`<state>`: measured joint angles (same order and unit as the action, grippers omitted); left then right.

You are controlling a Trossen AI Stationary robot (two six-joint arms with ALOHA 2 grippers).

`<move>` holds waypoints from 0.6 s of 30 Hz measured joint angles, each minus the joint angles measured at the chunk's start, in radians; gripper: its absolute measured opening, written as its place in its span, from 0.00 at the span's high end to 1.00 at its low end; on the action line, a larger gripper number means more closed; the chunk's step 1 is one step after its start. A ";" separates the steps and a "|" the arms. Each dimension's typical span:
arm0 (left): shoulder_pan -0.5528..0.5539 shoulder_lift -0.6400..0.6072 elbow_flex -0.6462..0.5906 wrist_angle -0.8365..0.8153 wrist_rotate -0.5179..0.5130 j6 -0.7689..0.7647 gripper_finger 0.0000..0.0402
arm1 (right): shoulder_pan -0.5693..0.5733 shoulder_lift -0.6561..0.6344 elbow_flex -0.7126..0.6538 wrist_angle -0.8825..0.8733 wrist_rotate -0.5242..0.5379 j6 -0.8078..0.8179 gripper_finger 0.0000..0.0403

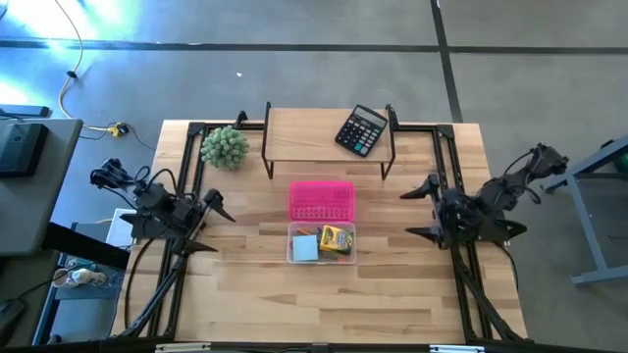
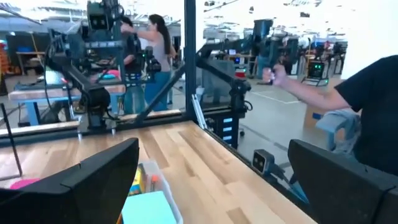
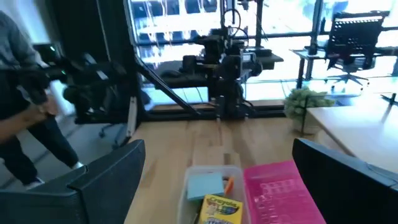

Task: Pack school essentials
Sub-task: Return to Home Position

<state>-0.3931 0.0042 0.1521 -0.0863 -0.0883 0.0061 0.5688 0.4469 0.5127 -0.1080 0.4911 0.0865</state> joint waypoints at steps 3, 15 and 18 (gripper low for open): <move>0.000 -0.001 -0.033 0.050 -0.016 -0.003 0.00 | 0.000 -0.089 -0.086 0.029 -0.049 0.001 0.02; 0.000 0.000 -0.067 0.046 0.003 -0.039 0.00 | 0.000 -0.335 -0.292 0.060 -0.128 -0.017 0.02; 0.000 0.000 -0.067 0.041 0.007 -0.039 0.00 | 0.000 -0.381 -0.355 0.097 -0.140 -0.017 0.02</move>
<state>-0.3927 0.0040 0.0849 -0.0456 -0.0814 -0.0334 0.5683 0.0660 0.1582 -0.0112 0.3507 0.0696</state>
